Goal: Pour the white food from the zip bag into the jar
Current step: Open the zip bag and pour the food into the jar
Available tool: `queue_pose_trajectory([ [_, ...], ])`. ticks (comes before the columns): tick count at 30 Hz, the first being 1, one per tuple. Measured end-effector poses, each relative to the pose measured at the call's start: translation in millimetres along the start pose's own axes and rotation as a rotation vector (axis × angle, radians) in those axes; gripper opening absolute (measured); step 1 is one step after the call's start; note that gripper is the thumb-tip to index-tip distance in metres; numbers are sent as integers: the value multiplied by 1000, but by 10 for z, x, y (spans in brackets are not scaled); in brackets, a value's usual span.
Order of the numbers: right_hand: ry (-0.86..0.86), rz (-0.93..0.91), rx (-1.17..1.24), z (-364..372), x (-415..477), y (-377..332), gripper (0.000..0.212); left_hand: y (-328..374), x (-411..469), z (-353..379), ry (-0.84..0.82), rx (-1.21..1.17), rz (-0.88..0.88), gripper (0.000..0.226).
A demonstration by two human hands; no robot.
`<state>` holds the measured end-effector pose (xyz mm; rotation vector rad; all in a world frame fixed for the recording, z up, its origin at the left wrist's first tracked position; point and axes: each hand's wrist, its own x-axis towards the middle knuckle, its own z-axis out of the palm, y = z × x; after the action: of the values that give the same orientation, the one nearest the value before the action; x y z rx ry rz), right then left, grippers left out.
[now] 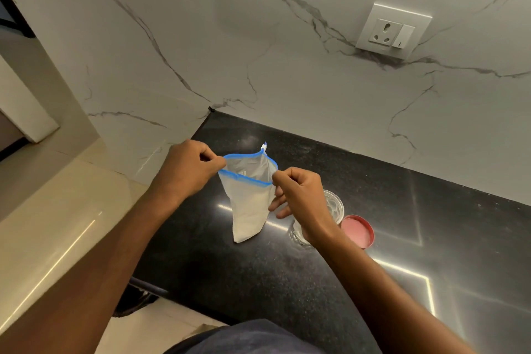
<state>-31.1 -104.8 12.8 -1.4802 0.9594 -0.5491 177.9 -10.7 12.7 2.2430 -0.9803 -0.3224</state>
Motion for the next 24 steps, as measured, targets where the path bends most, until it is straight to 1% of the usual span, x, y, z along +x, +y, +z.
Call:
queue_pose_trajectory([
  [3,3,-31,-14,5,-104,70,18,86,-14,-13,-15,42,45,4],
  [7,-1,-87,-9,66,-147,105,17,364,-70,17,29,113,279,20],
  [8,-6,-96,-6,78,-149,101,17,456,-76,32,32,106,331,16],
  [9,-10,-104,-2,87,-150,97,16,551,-87,58,16,95,362,5],
  [10,-13,-110,-3,97,-152,95,15,644,-84,99,-17,93,351,12],
  [12,-16,-117,-15,123,-159,101,14,787,-54,203,-158,161,235,49],
  [13,-17,-119,-24,138,-164,108,13,838,-29,245,-222,197,169,61],
  [14,-18,-122,-32,152,-170,113,13,875,-4,290,-262,205,128,65],
  [15,-21,-126,-39,167,-176,119,13,901,24,326,-269,191,107,61],
  [18,-33,-127,-61,170,-185,114,13,953,70,390,-202,130,102,38],
  [19,-42,-128,-57,157,-191,104,14,957,71,389,-185,114,110,34],
  [21,-56,-148,-41,92,-206,63,16,964,52,330,-169,92,144,31],
  [24,-20,-248,7,-141,-223,-27,15,985,-8,133,-133,33,228,27],
])
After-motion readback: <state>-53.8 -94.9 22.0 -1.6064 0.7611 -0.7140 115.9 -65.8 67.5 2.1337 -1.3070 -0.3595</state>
